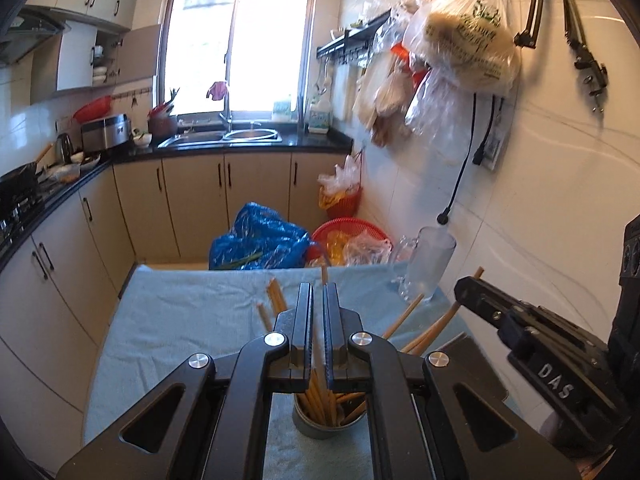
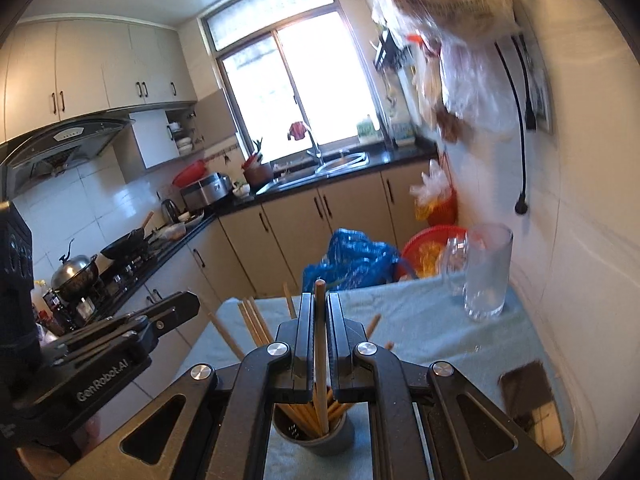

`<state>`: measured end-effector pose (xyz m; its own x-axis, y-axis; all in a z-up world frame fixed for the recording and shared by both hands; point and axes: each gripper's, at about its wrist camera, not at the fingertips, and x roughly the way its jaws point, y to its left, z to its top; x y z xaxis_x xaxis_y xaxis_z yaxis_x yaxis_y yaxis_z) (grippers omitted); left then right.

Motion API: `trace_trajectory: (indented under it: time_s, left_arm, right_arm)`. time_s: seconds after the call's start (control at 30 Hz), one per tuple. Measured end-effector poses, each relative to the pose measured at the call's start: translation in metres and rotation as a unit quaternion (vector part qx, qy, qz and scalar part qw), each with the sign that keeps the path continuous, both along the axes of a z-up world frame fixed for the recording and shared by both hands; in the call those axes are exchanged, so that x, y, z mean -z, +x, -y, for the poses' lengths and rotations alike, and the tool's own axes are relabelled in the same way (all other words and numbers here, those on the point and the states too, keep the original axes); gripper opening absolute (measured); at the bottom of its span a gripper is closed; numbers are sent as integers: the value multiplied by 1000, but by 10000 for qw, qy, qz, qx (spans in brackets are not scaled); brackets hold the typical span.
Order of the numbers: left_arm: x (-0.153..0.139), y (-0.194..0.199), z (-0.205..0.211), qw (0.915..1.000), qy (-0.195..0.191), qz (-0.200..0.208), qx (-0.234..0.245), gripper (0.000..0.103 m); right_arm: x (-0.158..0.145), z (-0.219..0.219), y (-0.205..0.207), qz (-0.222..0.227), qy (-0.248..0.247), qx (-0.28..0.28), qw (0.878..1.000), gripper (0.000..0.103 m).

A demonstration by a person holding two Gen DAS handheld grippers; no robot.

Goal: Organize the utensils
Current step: 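Open the left gripper to release its chopstick into the black cup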

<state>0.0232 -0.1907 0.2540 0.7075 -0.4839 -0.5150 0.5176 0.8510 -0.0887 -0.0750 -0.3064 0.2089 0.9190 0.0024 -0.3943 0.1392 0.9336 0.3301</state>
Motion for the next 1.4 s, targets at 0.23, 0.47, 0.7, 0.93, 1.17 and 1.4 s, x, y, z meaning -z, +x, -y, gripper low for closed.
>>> trace_trajectory:
  time_s: [0.23, 0.47, 0.7, 0.93, 1.17, 1.4]
  left_arm:
    - [15, -2, -7, 9999, 29, -140, -8, 4]
    - [27, -12, -25, 9989, -13, -441, -161, 4]
    - [48, -29, -44, 9965, 96, -762, -344, 5]
    - [58, -50, -66, 9953, 287, -714, -588, 28]
    - [68, -73, -88, 9920, 597, -486, -1004, 44]
    - [86, -80, -106, 9877, 667, -667, -1245, 46]
  right_arm:
    - [11, 5, -1, -106, 25, 2, 9999, 7]
    - [24, 2, -1, -250, 47, -61, 9997, 7]
    - [27, 0, 1, -301, 47, -79, 9995, 7]
    - [25, -5, 2, -321, 4, -160, 9994, 7]
    - [22, -14, 4, -322, -90, -237, 9992, 7]
    - [21, -21, 10, -393, -252, -218, 9987, 7]
